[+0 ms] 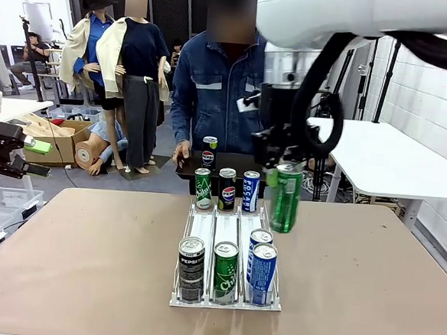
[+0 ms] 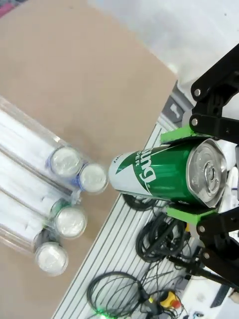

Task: Retrieve and hand over the desired beverage to the person.
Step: Pick up another can of the same type that the person held from the Automatic Can Dispenser.

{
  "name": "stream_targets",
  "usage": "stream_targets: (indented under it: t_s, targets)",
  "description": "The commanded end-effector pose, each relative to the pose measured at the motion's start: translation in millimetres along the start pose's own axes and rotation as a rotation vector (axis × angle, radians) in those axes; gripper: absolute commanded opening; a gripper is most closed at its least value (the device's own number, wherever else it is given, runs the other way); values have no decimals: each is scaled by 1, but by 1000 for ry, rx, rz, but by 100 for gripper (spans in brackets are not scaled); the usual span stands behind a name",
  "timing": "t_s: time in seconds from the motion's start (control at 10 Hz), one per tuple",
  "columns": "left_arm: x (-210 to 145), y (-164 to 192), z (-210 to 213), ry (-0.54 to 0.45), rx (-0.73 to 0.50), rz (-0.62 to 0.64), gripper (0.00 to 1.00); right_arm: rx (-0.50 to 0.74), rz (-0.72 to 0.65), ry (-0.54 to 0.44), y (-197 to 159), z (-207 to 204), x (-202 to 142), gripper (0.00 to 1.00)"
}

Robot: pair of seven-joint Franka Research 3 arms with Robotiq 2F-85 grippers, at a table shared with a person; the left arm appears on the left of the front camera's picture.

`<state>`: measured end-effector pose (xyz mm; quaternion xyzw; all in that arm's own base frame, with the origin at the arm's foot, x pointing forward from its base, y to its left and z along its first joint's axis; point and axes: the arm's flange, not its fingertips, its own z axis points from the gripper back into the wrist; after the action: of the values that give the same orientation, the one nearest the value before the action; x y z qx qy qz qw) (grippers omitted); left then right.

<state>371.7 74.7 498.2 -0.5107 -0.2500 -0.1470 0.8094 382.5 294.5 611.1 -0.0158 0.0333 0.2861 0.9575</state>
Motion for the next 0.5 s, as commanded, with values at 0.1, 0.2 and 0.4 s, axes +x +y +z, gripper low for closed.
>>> stream_targets:
  t_s: [0.1,0.2,0.4]
  targets:
    - [-2,-1,3,7,3,-7,100,-73,8,-8,-44,-6,-40,0]
    - [-2,-1,3,7,3,-7,100,-92,9,-9,-60,-9,-51,0]
    - [-2,-1,3,7,3,-7,100,-90,29,-11,-100,-18,-68,0]
